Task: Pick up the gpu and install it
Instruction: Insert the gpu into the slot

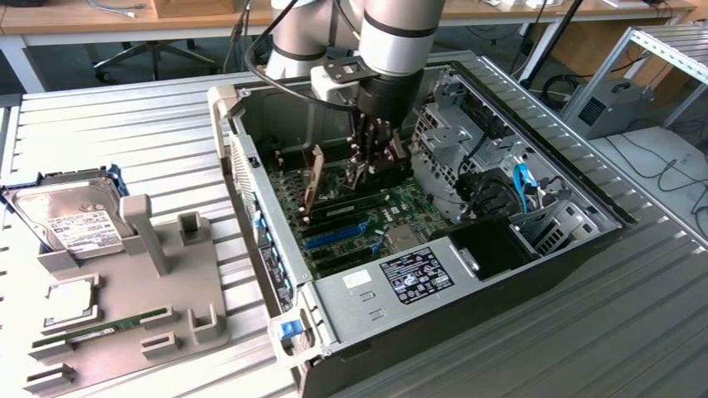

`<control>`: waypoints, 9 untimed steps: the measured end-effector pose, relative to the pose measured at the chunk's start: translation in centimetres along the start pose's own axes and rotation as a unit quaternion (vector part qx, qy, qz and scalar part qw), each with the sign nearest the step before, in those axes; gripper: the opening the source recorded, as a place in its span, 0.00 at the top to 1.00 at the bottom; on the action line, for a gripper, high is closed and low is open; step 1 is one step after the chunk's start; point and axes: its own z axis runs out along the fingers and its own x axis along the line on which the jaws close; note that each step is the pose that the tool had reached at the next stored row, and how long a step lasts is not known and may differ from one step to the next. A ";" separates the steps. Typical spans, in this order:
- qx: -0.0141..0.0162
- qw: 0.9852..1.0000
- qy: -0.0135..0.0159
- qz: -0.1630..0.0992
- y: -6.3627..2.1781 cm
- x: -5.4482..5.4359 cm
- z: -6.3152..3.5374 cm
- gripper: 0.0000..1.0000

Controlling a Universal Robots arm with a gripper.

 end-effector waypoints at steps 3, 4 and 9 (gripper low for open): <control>0.000 1.000 0.000 0.000 0.00 0.0 -0.12 0.74; 0.000 1.000 0.000 0.000 0.00 0.0 -0.12 0.74; 0.000 1.000 0.000 0.000 0.00 0.0 -0.16 0.74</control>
